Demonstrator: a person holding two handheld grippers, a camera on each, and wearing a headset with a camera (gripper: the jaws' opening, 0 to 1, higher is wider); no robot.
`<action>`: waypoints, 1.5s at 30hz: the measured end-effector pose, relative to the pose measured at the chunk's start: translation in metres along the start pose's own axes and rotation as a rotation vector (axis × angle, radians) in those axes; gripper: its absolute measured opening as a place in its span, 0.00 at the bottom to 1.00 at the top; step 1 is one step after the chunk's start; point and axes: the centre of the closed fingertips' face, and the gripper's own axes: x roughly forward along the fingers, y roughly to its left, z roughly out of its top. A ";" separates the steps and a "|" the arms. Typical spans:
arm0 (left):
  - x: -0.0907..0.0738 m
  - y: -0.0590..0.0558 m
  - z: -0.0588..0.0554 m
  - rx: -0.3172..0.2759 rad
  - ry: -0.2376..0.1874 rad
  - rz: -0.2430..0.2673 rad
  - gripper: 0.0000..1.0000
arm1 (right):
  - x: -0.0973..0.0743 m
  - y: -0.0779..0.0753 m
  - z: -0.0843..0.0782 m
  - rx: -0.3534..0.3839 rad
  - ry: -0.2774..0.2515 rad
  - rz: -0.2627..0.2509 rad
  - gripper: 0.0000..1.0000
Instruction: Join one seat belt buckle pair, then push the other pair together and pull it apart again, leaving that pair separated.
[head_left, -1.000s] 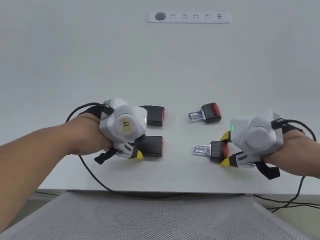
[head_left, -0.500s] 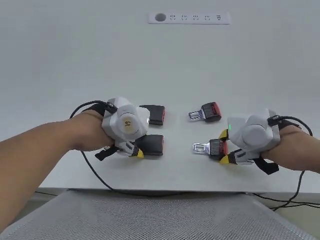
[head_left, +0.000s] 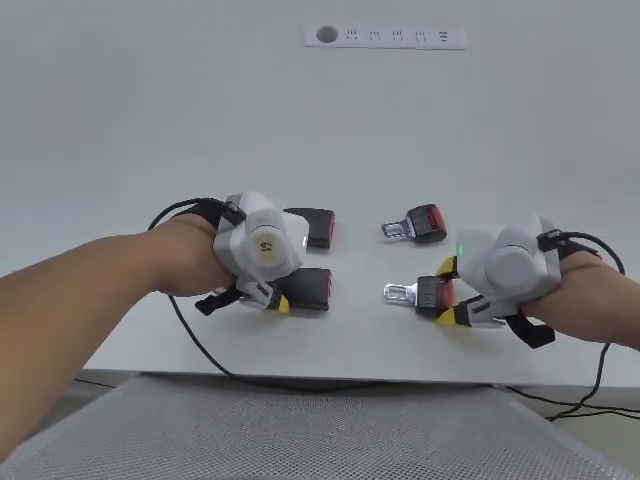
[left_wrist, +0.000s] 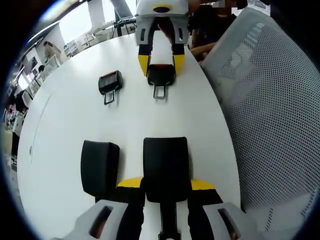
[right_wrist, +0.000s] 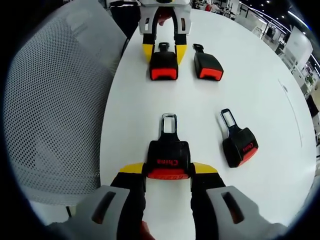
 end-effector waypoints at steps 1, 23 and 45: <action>0.000 0.000 0.000 0.000 0.001 0.000 0.34 | 0.001 -0.001 0.002 0.004 -0.005 -0.001 0.34; 0.001 0.001 0.000 -0.003 0.010 0.000 0.34 | 0.023 0.005 0.046 0.001 -0.068 0.004 0.33; 0.000 0.000 0.001 -0.010 0.007 0.003 0.34 | 0.037 0.006 0.074 -0.011 -0.112 0.010 0.33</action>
